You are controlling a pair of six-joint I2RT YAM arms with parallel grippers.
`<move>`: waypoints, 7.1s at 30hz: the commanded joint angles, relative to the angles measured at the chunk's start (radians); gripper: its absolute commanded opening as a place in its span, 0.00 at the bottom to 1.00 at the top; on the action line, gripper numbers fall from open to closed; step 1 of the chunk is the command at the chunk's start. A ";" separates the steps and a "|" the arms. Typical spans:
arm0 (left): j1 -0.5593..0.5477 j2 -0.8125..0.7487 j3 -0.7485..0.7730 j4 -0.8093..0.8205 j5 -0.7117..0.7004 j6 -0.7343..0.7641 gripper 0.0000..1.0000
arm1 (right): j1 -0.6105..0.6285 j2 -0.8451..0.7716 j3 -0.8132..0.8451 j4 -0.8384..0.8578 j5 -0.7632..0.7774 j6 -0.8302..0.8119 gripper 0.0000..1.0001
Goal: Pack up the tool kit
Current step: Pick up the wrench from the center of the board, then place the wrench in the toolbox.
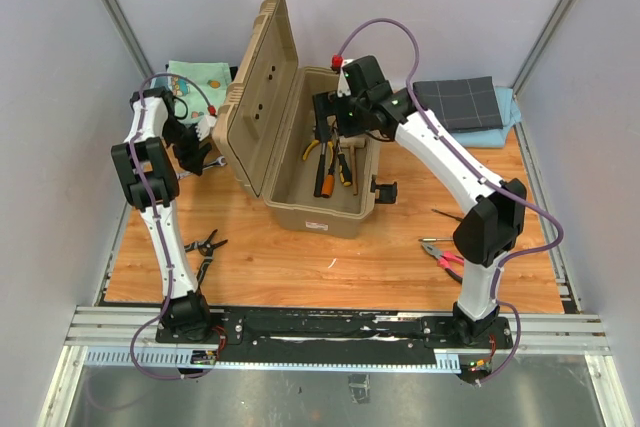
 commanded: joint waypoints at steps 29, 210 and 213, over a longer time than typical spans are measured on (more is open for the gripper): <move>-0.027 -0.148 -0.493 0.395 -0.084 -0.229 0.33 | -0.069 -0.024 -0.081 0.068 -0.048 0.034 0.99; 0.103 -0.471 0.291 0.228 0.385 -0.806 0.00 | -0.116 -0.102 -0.275 0.213 -0.200 0.113 0.99; 0.102 -0.512 0.289 0.338 0.409 -0.904 0.00 | -0.116 -0.099 -0.270 0.214 -0.202 0.111 0.98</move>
